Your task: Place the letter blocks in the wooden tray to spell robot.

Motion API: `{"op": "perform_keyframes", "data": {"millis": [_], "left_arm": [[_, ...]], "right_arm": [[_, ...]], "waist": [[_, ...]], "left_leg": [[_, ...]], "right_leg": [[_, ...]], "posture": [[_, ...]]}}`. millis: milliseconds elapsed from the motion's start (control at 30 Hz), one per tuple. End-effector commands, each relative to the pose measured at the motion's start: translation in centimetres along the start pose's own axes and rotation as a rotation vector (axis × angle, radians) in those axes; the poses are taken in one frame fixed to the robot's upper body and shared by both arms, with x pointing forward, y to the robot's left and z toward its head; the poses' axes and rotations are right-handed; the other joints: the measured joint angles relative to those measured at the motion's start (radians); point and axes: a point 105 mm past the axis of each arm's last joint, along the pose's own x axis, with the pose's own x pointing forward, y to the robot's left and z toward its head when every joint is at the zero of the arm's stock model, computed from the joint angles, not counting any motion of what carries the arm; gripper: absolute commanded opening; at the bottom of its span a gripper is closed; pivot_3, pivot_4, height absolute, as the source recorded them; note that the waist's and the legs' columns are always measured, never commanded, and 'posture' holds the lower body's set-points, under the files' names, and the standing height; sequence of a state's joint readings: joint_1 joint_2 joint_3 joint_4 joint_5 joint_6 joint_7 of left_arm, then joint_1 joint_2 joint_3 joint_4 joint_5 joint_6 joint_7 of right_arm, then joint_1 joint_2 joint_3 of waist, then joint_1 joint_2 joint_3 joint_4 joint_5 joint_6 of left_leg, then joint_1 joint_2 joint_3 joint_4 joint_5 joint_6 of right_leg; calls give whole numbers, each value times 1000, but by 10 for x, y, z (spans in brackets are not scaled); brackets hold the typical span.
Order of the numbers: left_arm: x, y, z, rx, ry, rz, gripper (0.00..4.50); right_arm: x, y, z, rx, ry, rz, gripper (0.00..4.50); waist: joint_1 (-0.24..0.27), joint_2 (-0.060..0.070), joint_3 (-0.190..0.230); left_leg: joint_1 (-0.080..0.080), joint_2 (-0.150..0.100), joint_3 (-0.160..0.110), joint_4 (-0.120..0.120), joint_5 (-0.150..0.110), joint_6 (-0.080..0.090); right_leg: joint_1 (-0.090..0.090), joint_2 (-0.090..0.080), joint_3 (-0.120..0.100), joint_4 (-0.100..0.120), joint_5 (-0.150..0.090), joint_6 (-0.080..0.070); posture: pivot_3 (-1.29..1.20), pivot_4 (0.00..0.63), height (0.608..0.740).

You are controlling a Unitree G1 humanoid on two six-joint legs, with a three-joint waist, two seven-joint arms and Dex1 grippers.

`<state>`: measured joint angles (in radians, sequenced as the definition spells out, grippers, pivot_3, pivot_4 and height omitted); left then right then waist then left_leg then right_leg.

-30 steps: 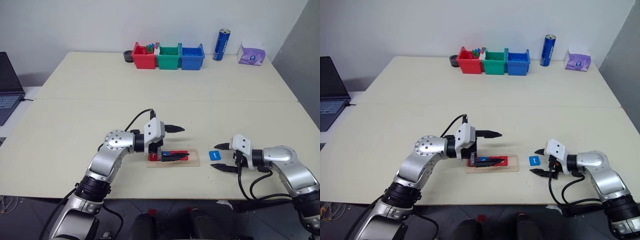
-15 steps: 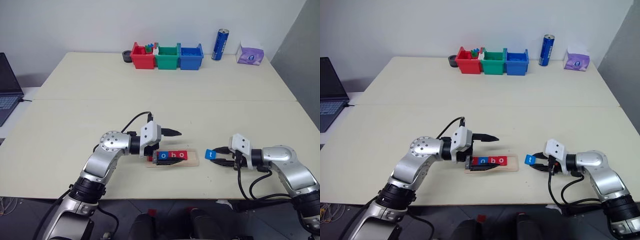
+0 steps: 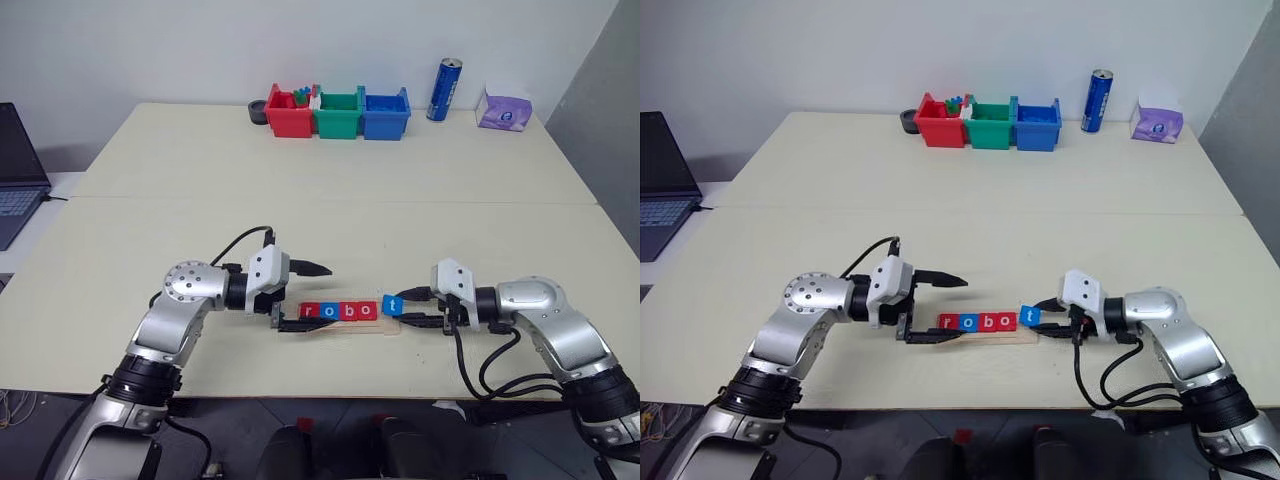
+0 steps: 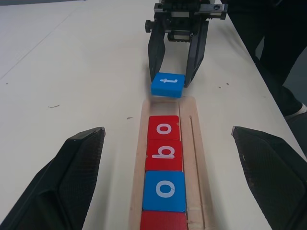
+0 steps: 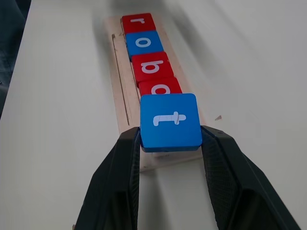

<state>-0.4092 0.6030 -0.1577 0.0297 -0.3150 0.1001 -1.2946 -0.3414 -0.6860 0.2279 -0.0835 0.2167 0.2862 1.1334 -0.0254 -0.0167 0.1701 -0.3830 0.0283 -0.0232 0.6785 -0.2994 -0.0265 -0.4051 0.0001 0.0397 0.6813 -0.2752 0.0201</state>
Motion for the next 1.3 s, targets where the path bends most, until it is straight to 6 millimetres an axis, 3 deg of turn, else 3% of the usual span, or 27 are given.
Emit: {"op": "perform_keyframes", "data": {"millis": [33,1300], "left_arm": [[0,-1,13,48,-36,2,4500],[10,-2,24,49,-70,-1,4500]], "right_arm": [[3,-1,6,-65,-3,19,1472],[12,-9,0,-113,36,47,1472]], "waist": [[-1,0,0],[-1,0,0]], "left_leg": [[0,0,0,0,0,0],[0,0,0,0,0,0]], "right_leg": [[0,0,0,0,0,0],[0,0,0,0,0,0]], "posture": [[0,150,740],[0,150,740]]}}
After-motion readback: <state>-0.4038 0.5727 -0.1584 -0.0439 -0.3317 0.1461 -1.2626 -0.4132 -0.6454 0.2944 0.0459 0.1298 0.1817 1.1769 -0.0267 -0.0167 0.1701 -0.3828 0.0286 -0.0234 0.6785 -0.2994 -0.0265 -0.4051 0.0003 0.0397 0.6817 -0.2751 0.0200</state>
